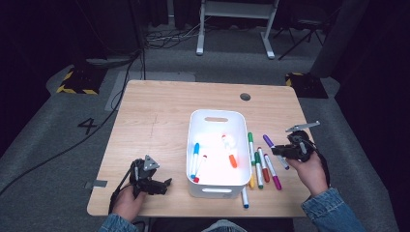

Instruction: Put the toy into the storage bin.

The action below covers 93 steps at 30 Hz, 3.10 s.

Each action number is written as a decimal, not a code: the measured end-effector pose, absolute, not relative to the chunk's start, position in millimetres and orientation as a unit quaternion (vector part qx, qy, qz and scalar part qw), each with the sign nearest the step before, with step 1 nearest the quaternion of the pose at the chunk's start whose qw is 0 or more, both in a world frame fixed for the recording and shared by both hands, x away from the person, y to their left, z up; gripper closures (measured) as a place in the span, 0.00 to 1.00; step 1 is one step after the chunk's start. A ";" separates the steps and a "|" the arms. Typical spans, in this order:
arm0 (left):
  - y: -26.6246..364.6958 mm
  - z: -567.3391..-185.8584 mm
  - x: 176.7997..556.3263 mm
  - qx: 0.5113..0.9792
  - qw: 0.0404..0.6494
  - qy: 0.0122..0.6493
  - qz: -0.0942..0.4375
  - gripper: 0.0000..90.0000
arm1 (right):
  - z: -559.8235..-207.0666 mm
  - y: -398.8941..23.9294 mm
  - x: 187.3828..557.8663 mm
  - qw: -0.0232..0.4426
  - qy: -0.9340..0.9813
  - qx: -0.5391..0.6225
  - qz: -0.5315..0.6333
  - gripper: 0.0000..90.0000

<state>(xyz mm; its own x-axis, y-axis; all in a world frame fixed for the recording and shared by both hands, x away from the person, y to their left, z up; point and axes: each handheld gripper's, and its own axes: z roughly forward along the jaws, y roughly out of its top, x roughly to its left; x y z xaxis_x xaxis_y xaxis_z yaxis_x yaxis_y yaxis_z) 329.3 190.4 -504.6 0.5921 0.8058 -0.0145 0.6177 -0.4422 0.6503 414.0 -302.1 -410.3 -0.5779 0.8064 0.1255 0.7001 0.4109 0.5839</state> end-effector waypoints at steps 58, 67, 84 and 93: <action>190.4 -504.8 329.6 0.835 0.313 0.425 0.152 0.00 | -327.8 -183.4 351.3 0.018 0.878 0.259 0.402 0.86; 190.4 -504.8 329.6 0.835 0.313 0.425 0.152 0.00 | -328.7 -171.8 348.6 0.007 0.880 0.249 0.405 0.86; 190.4 -504.9 329.6 0.835 0.313 0.426 0.152 0.00 | -341.1 -159.6 347.7 -0.003 0.890 0.243 0.386 0.86; 190.3 -504.9 329.5 0.835 0.314 0.426 0.151 0.00 | -351.1 -152.2 348.7 0.004 0.906 0.230 0.355 0.86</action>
